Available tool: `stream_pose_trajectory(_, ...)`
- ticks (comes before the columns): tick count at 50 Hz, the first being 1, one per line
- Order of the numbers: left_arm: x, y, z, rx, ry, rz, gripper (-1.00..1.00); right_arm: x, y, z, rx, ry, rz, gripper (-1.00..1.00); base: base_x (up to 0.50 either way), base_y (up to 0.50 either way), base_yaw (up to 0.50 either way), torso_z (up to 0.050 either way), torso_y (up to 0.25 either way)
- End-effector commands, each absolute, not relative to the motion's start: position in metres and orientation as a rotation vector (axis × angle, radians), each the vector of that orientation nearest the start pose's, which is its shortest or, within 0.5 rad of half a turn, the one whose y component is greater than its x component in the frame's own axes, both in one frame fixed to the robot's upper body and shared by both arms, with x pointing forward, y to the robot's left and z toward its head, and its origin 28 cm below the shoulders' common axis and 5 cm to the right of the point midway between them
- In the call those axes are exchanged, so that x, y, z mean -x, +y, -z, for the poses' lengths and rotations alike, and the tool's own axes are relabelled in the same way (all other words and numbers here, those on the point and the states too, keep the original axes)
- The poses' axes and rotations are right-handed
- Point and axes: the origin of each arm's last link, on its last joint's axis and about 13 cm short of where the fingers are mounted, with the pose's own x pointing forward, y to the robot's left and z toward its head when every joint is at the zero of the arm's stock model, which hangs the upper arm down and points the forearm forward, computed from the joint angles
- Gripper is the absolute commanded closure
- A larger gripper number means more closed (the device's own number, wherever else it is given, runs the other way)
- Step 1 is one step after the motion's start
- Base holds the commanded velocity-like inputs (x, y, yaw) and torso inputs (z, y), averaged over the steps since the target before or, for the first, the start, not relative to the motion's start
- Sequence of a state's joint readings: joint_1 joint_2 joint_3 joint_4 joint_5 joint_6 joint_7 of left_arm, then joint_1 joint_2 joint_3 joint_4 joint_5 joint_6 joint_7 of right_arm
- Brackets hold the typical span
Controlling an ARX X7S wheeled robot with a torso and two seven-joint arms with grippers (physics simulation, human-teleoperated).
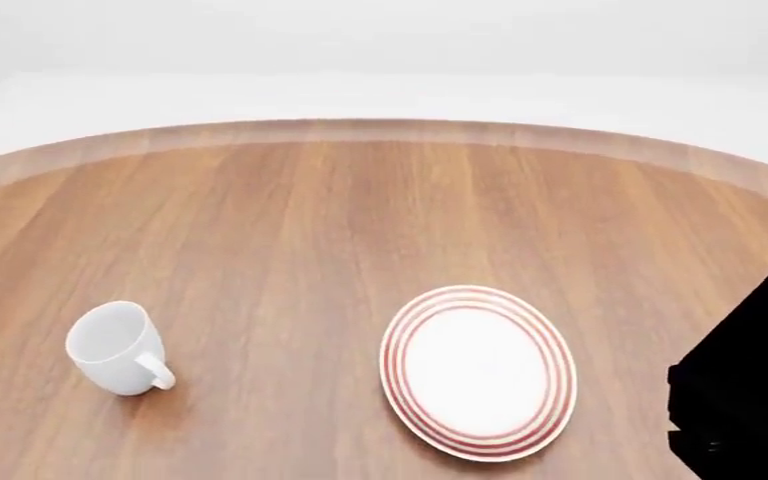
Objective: Pick up the white mug and put it on the plate, and put the chocolate pudding to the right of the plate.
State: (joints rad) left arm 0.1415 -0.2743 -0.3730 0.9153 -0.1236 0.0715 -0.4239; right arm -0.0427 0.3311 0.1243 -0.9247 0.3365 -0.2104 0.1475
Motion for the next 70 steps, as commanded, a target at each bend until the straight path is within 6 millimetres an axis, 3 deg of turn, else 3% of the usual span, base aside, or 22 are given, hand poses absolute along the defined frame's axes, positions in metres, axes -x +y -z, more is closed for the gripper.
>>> stream_pose_trajectory(1, -0.134, 0.282, -0.196, -0.158, -0.913, -0.559, -1.00, -0.142, -0.136, -0.210, -0.026, -1.082, -0.056, -1.00, 0.00, 0.00, 0.00, 0.000, -0.250)
stream_pose_trajectory(14, -0.133, 0.280, -0.196, -0.148, -0.904, -0.552, -1.00, -0.142, -0.137, -0.209, -0.025, -1.079, -0.052, -1.00, 0.00, 0.00, 0.00, 0.000, -0.136)
stream_pose_trajectory(27, -0.166, 0.259, -0.178, -0.117, -0.465, -0.411, -1.00, -0.143, -0.136, -0.207, -0.023, -1.073, -0.057, -1.00, 0.00, 0.00, 0.00, 0.000, 0.000)
stream_pose_trajectory(32, -0.181, 0.251, -0.182, -0.074, -0.307, -0.403, -1.00, -0.143, -0.135, -0.208, -0.025, -1.070, -0.062, -1.00, 0.00, 0.00, 0.00, 0.000, 0.000)
stream_pose_trajectory(41, -0.200, 0.239, -0.194, -0.002, -0.173, -0.372, -1.00, -0.142, -0.134, -0.208, -0.027, -1.067, -0.066, -1.00, 0.00, 0.00, 0.00, 0.000, 0.000)
stream_pose_trajectory(49, -0.216, 0.225, -0.204, 0.022, -0.074, -0.455, -1.00, -0.143, -0.134, -0.207, -0.029, -1.065, -0.070, -1.00, 0.00, 0.00, 0.00, 0.000, 0.000)
stream_pose_trajectory(55, -0.216, 0.225, -0.204, 0.022, -0.074, -0.455, -1.00, -0.143, -0.134, -0.207, -0.029, -1.065, -0.070, -1.00, 0.00, 0.00, 0.00, 0.000, 0.000)
stream_pose_trajectory(56, -0.231, 0.219, -0.203, 0.095, 0.019, -0.515, -1.00, -0.143, -0.134, -0.207, -0.032, -1.064, -0.071, -1.00, 0.00, 0.00, 0.00, 0.000, 0.000)
stream_pose_trajectory(60, -0.231, 0.218, -0.203, 0.095, 0.019, -0.515, -1.00, -0.143, -0.134, -0.207, -0.032, -1.064, -0.071, -1.00, 0.00, 0.00, 0.00, 0.000, 0.000)
stream_pose_trajectory(61, -0.251, 0.213, -0.197, 0.114, 0.141, -0.655, -1.00, -0.143, -0.133, -0.207, -0.035, -1.062, -0.073, -1.00, 0.00, 0.00, 0.00, 0.000, 0.000)
stream_pose_trajectory(70, -0.267, 0.208, -0.195, 0.167, 0.208, -0.786, -1.00, -0.142, -0.133, -0.207, -0.037, -1.062, -0.078, -1.00, 0.00, 0.00, 0.00, 0.000, 0.000)
